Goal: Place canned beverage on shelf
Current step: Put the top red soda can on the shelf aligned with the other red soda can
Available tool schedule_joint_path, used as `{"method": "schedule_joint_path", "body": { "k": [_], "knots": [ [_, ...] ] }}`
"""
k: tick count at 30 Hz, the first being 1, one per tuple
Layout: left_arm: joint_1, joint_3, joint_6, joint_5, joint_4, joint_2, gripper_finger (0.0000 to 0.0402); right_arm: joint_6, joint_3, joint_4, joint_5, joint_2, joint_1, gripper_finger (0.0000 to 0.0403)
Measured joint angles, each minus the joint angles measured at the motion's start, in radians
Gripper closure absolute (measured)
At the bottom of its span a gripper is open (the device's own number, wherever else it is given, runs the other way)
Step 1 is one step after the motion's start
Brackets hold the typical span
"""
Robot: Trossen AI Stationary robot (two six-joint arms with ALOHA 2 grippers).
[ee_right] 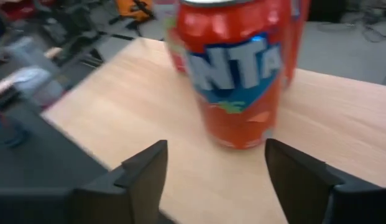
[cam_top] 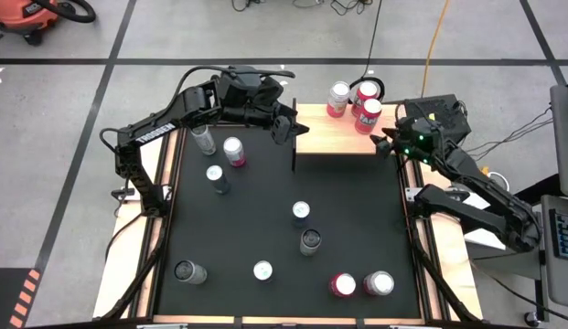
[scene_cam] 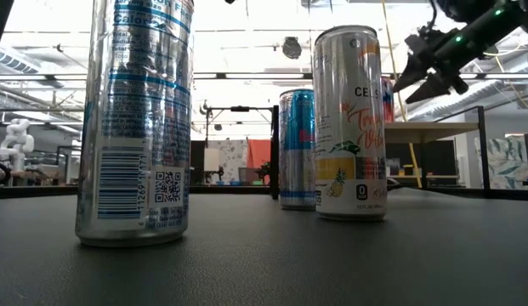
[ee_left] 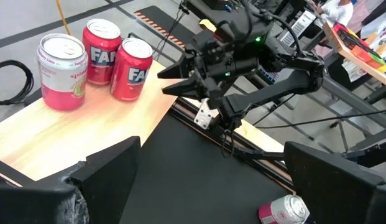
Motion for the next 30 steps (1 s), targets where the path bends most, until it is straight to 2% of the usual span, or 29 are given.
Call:
{"method": "schedule_joint_path", "body": {
  "k": [7, 19, 24, 30],
  "knots": [
    [0.000, 0.000, 0.002, 0.000, 0.000, 0.000, 0.0002, 0.001, 0.000, 0.008, 0.096, 0.080, 0.000, 0.0244],
    [0.000, 0.000, -0.002, 0.000, 0.000, 0.000, 0.0002, -0.023, 0.000, 0.023, 0.149, 0.180, -0.002, 0.0365],
    [0.000, 0.000, -0.001, 0.007, 0.000, 0.000, 0.0002, -0.026, 0.000, 0.046, 0.200, 0.180, -0.002, 0.0397],
    [0.000, 0.000, 0.004, 0.008, 0.000, 0.000, 0.0002, -0.024, 0.000, 0.086, 0.205, 0.188, -0.002, 0.0400]
  ]
}}
